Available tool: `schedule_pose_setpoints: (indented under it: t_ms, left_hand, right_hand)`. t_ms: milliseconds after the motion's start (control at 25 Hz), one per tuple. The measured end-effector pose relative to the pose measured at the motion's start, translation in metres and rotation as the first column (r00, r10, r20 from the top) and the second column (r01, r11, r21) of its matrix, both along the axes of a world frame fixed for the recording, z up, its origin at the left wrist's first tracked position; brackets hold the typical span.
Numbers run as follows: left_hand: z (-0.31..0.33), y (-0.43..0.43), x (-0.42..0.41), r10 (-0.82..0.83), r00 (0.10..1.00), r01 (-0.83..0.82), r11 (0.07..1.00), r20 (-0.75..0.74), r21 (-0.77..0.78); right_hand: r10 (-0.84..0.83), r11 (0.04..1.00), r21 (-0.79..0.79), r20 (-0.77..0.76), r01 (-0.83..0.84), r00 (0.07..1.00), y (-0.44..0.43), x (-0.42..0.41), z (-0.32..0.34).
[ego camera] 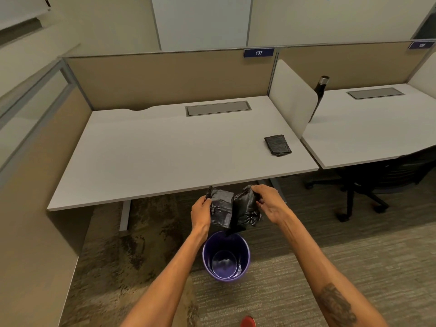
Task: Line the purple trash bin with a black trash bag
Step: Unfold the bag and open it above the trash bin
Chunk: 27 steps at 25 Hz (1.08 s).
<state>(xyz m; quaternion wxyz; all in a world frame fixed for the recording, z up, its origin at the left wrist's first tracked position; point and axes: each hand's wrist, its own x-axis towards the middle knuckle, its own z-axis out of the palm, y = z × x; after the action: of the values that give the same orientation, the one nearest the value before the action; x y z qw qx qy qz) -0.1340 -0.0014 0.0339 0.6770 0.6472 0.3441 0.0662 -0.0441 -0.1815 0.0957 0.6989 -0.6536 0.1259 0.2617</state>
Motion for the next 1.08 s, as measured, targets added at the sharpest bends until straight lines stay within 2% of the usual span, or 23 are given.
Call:
schedule_pose_setpoints:
  t_ms: [200, 280, 440, 640, 680, 760, 880, 1000, 1080]
  left_hand:
    - [-0.011, 0.003, -0.006, 0.116, 0.989, -0.113, 0.993, -0.089, 0.042]
    - [-0.012, 0.0, -0.008, 0.147, 0.986, -0.148, 0.989, -0.075, -0.013]
    - [-0.01, -0.009, -0.01, 0.123, 0.991, -0.13, 0.978, -0.05, -0.16]
    - [-0.008, -0.012, -0.008, 0.085, 0.994, -0.097, 0.977, -0.074, -0.188]
    - [-0.009, -0.012, -0.008, 0.078, 0.994, -0.088, 0.985, -0.076, -0.15]
    - [-0.011, -0.014, -0.006, 0.046, 0.994, -0.043, 0.999, -0.102, 0.029]
    - [-0.008, -0.02, -0.001, -0.015, 0.996, 0.034, 0.979, -0.092, 0.203]
    - [0.008, -0.029, 0.008, -0.184, 0.983, 0.177, 0.968, 0.024, 0.175]
    - [0.022, -0.039, 0.013, -0.306, 0.948, 0.287, 0.942, 0.089, 0.175]
  right_hand:
    - [-0.013, 0.993, 0.112, -0.116, 0.026, 0.993, -0.02, 0.0, -0.001]
    - [-0.031, 0.983, 0.171, -0.164, 0.06, 0.986, -0.023, -0.001, -0.004]
    - [-0.096, 0.97, 0.204, -0.193, 0.135, 0.977, -0.023, -0.002, -0.007]
    - [-0.085, 0.949, 0.276, -0.236, 0.151, 0.968, -0.02, -0.002, -0.012]
    - [-0.082, 0.947, 0.285, -0.24, 0.151, 0.967, -0.019, -0.001, -0.011]
    - [-0.083, 0.946, 0.288, -0.232, 0.15, 0.969, -0.017, -0.001, -0.011]
    - [-0.103, 0.964, 0.225, -0.177, 0.142, 0.979, -0.012, -0.002, -0.01]
    - [-0.112, 0.969, 0.208, -0.101, 0.131, 0.989, -0.004, -0.003, -0.014]
    - [-0.086, 0.986, 0.14, -0.008, 0.086, 0.996, 0.003, -0.003, -0.018]
